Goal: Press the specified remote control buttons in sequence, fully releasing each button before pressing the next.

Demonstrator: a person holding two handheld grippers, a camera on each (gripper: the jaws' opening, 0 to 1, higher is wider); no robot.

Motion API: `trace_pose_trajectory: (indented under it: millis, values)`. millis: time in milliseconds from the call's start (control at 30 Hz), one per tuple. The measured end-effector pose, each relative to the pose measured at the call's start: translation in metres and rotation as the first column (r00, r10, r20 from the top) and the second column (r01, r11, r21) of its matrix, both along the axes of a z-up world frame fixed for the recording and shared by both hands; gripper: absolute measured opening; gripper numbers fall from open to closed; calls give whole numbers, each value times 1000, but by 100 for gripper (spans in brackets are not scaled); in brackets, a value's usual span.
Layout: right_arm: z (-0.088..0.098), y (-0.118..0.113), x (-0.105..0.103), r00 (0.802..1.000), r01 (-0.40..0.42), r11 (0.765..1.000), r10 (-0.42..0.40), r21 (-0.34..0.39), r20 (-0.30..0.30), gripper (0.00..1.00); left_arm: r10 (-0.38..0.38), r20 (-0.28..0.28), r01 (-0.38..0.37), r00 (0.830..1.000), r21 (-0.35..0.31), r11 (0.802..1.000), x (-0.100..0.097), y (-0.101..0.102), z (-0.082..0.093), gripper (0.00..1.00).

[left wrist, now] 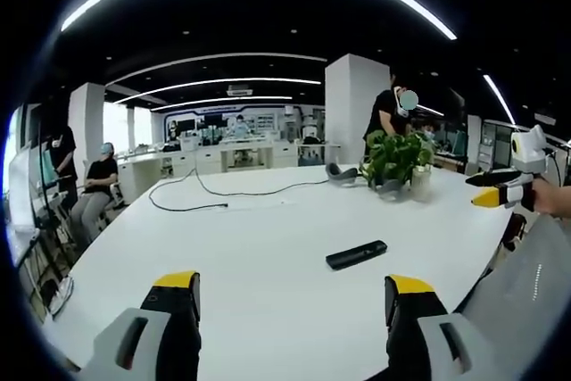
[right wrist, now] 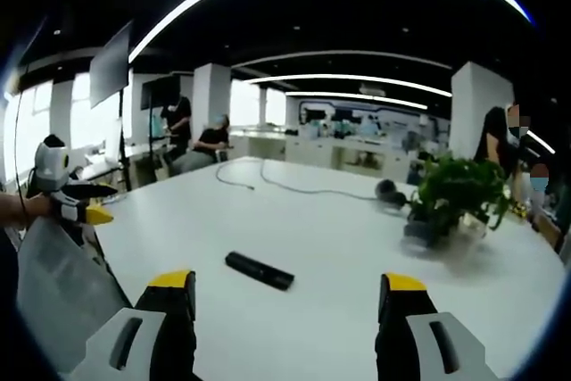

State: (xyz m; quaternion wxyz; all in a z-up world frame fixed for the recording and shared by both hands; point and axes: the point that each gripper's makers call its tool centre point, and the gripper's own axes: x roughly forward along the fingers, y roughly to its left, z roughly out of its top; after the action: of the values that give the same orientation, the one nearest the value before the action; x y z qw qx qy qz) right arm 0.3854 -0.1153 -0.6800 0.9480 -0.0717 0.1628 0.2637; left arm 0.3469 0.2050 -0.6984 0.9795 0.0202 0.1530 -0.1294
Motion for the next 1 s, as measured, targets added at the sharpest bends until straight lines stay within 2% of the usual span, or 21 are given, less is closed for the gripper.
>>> trace_pose_trajectory:
  millis: [267,333,400,600,667,833,1000]
  values:
    - [5,-7,2,999,33,999,-33,8,24,82,-59,-42,59,997,-3,998,-1,-10,-7,92]
    - [5,-9,3,999,43,999,-43,12,22,83,-130,-76,129,989,-9,992,-4,-23,-12,93]
    - [4,-11,3,999,50,999,-50,5,20,83,-160,-95,161,983,-1,987,-5,-28,-16,94]
    - [5,-14,4,998,65,998,-64,-4,27,82,-260,-179,257,949,-40,966,-6,-41,-28,99]
    - [5,-15,4,997,67,998,-67,3,24,82,-281,-204,283,938,-24,959,-3,-41,-33,100]
    - [5,-15,5,997,69,998,-69,7,24,82,-338,-247,344,908,-21,939,8,-52,-37,100]
    - [5,-18,6,996,79,997,-80,9,26,82,-403,-290,414,868,-25,910,25,-67,-40,100]
